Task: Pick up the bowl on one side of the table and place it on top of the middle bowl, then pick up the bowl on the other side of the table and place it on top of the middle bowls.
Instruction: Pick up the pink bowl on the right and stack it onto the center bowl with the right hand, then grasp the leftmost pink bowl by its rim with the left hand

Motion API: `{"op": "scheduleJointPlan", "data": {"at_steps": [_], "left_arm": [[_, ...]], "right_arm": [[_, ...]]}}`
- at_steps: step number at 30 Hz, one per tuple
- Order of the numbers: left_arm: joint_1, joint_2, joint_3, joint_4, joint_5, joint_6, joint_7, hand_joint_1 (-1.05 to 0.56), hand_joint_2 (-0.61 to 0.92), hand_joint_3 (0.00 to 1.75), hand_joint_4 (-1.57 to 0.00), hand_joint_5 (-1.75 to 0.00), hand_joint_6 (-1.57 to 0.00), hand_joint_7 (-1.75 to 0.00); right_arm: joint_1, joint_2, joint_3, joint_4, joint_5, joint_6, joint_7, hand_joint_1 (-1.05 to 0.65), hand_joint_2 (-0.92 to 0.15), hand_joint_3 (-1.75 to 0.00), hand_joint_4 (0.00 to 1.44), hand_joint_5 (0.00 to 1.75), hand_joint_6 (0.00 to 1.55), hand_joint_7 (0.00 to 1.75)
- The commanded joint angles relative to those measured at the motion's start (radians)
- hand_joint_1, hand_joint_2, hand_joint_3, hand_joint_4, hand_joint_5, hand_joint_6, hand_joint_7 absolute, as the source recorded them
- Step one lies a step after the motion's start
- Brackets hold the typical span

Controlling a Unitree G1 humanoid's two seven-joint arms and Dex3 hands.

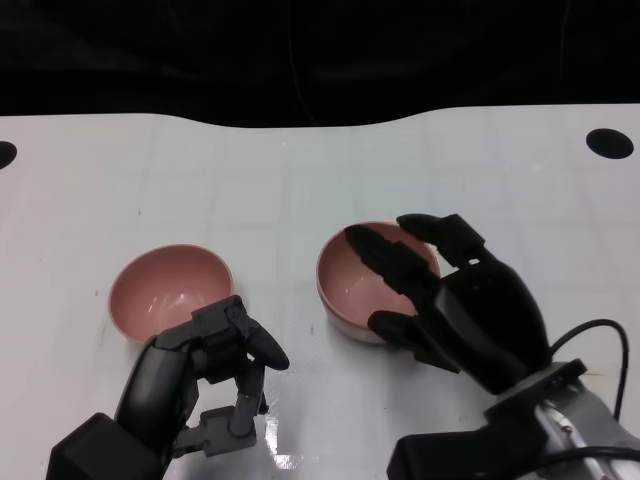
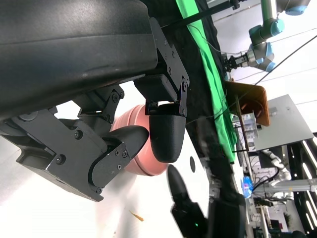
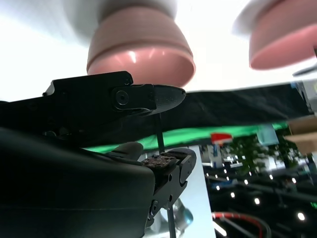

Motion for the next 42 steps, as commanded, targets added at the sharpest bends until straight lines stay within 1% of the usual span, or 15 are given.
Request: {"op": "scheduleJointPlan", "data": {"at_steps": [1, 6, 12, 19, 20, 23, 25, 26, 28, 29, 31, 32, 33, 37, 42], "left_arm": [[0.003, 0.003, 0.005, 0.0, -0.006, -0.002, 0.009, -0.12, 0.44, 1.29, -0.81, -1.73, -0.76, -1.36], [0.004, 0.0, 0.006, -0.012, -0.011, 0.015, 0.011, -0.12, 0.44, 1.29, -0.82, -1.74, -0.77, -1.37], [0.001, -0.001, 0.006, -0.009, -0.002, 0.014, 0.018, -0.13, 0.44, 1.3, -0.82, -1.75, -0.76, -1.38], [0.02, -0.009, 0.0, -0.026, 0.003, 0.013, 0.024, -0.12, 0.45, 1.3, -0.81, -1.74, -0.74, -1.37], [0.02, -0.009, 0.002, -0.025, 0.005, 0.011, 0.025, -0.11, 0.45, 1.3, -0.81, -1.74, -0.75, -1.38], [0.017, -0.011, 0.008, -0.018, 0.002, -0.005, 0.025, -0.1, 0.44, 1.3, -0.8, -1.72, -0.75, -1.37], [0.015, -0.013, 0.012, -0.014, -0.006, -0.013, 0.022, -0.1, 0.44, 1.3, -0.79, -1.71, -0.74, -1.36], [0.012, -0.014, 0.013, -0.012, -0.01, -0.015, 0.021, -0.1, 0.45, 1.28, -0.78, -1.68, -0.74, -1.33], [0.01, -0.015, 0.015, -0.009, -0.015, -0.017, 0.018, -0.1, 0.45, 1.27, -0.77, -1.65, -0.74, -1.32], [0.01, -0.015, 0.015, -0.009, -0.015, -0.017, 0.018, -0.1, 0.46, 1.26, -0.77, -1.65, -0.74, -1.31], [0.011, -0.016, 0.019, -0.009, -0.019, -0.023, 0.019, -0.1, 0.46, 1.26, -0.77, -1.64, -0.75, -1.31], [0.012, -0.017, 0.022, -0.009, -0.022, -0.027, 0.02, -0.12, 0.46, 1.23, -0.75, -1.59, -0.73, -1.27], [0.014, -0.018, 0.026, -0.012, -0.028, -0.031, 0.02, -0.12, 0.47, 1.21, -0.75, -1.57, -0.72, -1.26], [0.019, -0.011, 0.043, -0.017, -0.001, -0.078, 0.042, -0.18, 0.57, 0.9, -0.67, -1.42, -0.66, -1.07], [0.012, 0.022, 0.057, -0.024, 0.145, -0.114, 0.118, -0.31, 0.66, 0.67, -0.59, -1.25, -0.57, -0.83]], "right_arm": [[0.041, -0.037, -0.036, -0.064, 0.027, -0.033, 0.001, -0.59, -0.92, -0.29, 0.0, 0.67, 0.31, 0.03], [0.111, -0.074, -0.077, -0.125, 0.072, -0.102, 0.002, -0.54, -0.92, -0.2, 0.0, 0.8, 0.36, 0.06], [0.174, -0.1, -0.123, -0.111, 0.123, -0.223, -0.041, -0.49, -0.92, -0.18, 0.02, 0.9, 0.44, 0.11], [0.267, -0.101, -0.18, -0.134, 0.193, -0.318, -0.045, -0.43, -0.92, -0.17, 0.2, 1.01, 0.59, 0.2], [0.279, -0.103, -0.189, -0.139, 0.204, -0.331, -0.04, -0.4, -0.92, -0.19, 0.32, 1.07, 0.71, 0.26], [0.309, -0.107, -0.217, -0.141, 0.24, -0.373, -0.035, -0.37, -0.92, -0.22, 0.5, 1.17, 0.84, 0.36], [0.32, -0.104, -0.235, -0.134, 0.257, -0.394, -0.035, -0.35, -0.92, -0.24, 0.57, 1.2, 0.87, 0.44], [0.323, -0.102, -0.244, -0.126, 0.265, -0.408, -0.038, -0.31, -0.86, -0.36, 0.64, 1.23, 0.83, 0.65], [0.326, -0.098, -0.256, -0.116, 0.273, -0.426, -0.037, -0.28, -0.7, -0.68, 0.69, 1.26, 0.78, 0.85], [0.326, -0.096, -0.26, -0.114, 0.273, -0.431, -0.035, -0.27, -0.65, -0.77, 0.7, 1.27, 0.77, 0.89], [0.328, -0.092, -0.266, -0.094, 0.286, -0.455, -0.037, -0.27, -0.62, -0.82, 0.71, 1.27, 0.76, 0.91], [0.329, -0.091, -0.27, -0.079, 0.296, -0.471, -0.041, -0.16, -0.47, -1.01, 0.78, 1.29, 0.83, 0.95], [0.331, -0.087, -0.274, -0.062, 0.303, -0.487, -0.047, -0.13, -0.4, -1.11, 0.81, 1.3, 0.86, 0.96], [0.343, -0.081, -0.287, -0.04, 0.319, -0.509, -0.031, -0.06, -0.31, -1.42, 0.85, 1.5, 0.89, 1.09], [0.347, -0.081, -0.299, -0.043, 0.328, -0.499, 0.003, -0.06, -0.21, -1.61, 0.89, 1.73, 0.86, 1.37]]}}
